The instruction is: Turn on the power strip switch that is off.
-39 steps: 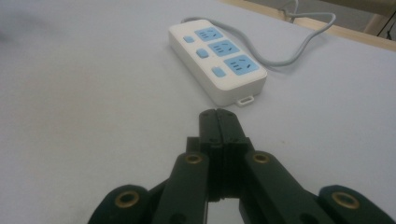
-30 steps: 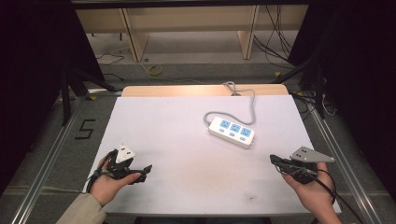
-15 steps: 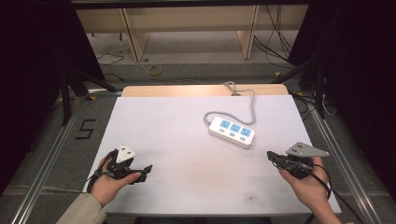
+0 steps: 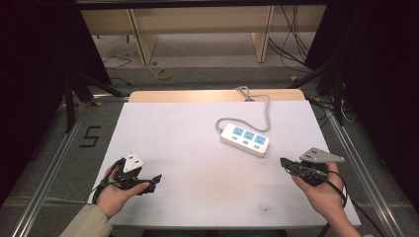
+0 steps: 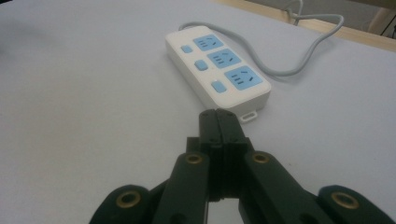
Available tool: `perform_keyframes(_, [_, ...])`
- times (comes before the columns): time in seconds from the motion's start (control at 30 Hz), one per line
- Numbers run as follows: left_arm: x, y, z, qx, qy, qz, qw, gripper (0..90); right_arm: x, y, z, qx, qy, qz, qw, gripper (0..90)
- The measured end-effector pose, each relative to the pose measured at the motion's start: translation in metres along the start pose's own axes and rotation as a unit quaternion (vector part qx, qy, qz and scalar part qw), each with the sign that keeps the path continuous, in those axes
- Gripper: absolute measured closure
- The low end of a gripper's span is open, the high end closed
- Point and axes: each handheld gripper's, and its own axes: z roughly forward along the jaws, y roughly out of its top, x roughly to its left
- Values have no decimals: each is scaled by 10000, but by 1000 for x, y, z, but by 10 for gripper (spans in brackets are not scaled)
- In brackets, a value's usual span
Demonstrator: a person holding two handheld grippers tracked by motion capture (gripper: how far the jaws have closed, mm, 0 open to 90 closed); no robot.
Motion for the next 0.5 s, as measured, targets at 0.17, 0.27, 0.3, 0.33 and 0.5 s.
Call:
perform_keyframes(0.17, [-1, 0, 0, 8, -14, 24, 10000, 163, 0, 3, 3, 15, 10, -25, 10000, 900])
perform_keyframes(0.27, [-1, 0, 0, 11, -12, 25, 10000, 164, 0, 5, 5, 14, 9, -28, 10000, 900])
perform_keyframes(0.3, [-1, 0, 0, 11, -12, 25, 10000, 164, 0, 5, 5, 14, 9, -28, 10000, 900])
perform_keyframes(0.33, [-1, 0, 0, -7, -11, 5, 10000, 164, 0, 5, 6, 8, 2, -22, 10000, 900])
perform_keyframes(0.5, [-1, 0, 1, -10, -19, 3, 10000, 164, 0, 8, 10, 22, 16, -39, 10000, 900])
